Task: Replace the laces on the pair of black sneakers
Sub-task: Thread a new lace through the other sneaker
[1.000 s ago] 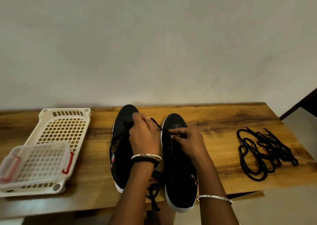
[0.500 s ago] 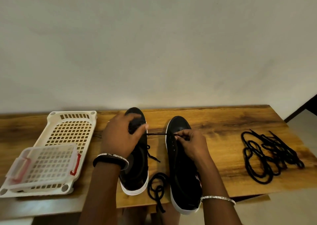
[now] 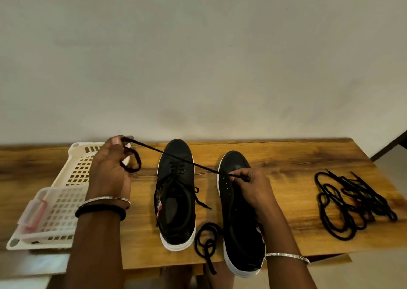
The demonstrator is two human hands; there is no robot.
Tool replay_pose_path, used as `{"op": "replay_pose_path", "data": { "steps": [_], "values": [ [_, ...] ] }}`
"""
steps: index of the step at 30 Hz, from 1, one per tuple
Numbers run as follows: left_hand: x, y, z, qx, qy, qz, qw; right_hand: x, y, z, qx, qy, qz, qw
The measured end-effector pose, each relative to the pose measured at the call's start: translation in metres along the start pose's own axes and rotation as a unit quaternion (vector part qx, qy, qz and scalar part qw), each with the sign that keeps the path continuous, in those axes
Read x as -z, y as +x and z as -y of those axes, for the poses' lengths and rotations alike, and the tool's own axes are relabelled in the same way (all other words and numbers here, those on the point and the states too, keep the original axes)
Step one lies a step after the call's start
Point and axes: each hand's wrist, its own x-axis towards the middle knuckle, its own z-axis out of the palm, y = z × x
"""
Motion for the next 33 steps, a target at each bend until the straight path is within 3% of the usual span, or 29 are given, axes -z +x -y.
{"op": "replay_pose_path", "data": {
  "steps": [5,7,9,11,13,15,18,19,22,26,33],
  "values": [
    [0.016,0.003,-0.013,0.074,-0.325,0.086,0.939,0.002,-0.002,0.002,-0.018,0.028,0.005,0.999],
    [0.015,0.000,-0.018,0.070,-0.355,0.094,0.928,0.002,-0.003,0.003,-0.031,0.045,0.004,0.998],
    [0.006,-0.006,-0.019,0.068,-0.246,0.071,0.964,0.002,-0.005,0.006,-0.034,0.059,0.001,0.998],
    [-0.013,-0.016,-0.017,0.042,-0.064,0.084,0.993,0.003,-0.007,0.009,-0.034,0.066,0.000,0.997],
    [-0.037,-0.028,-0.007,-0.009,0.163,0.127,0.978,0.006,-0.009,0.012,-0.042,0.087,0.005,0.995],
    [-0.059,-0.040,0.011,-0.071,0.378,0.178,0.906,0.010,-0.012,0.017,-0.053,0.119,0.015,0.991],
    [-0.085,-0.059,0.036,-0.114,0.641,0.213,0.729,0.015,-0.016,0.021,-0.051,0.129,0.018,0.990],
    [-0.090,-0.063,0.043,-0.118,0.682,0.214,0.689,0.015,-0.016,0.020,-0.051,0.127,0.017,0.990],
    [-0.101,-0.070,0.057,-0.116,0.723,0.215,0.646,0.015,-0.017,0.021,-0.052,0.131,0.015,0.990],
    [-0.108,-0.069,0.072,-0.096,0.724,0.197,0.654,0.013,-0.017,0.020,-0.047,0.128,0.019,0.991],
    [-0.099,-0.055,0.087,-0.084,0.550,0.164,0.815,0.017,-0.011,0.011,-0.049,0.126,0.045,0.990]
  ]
}}
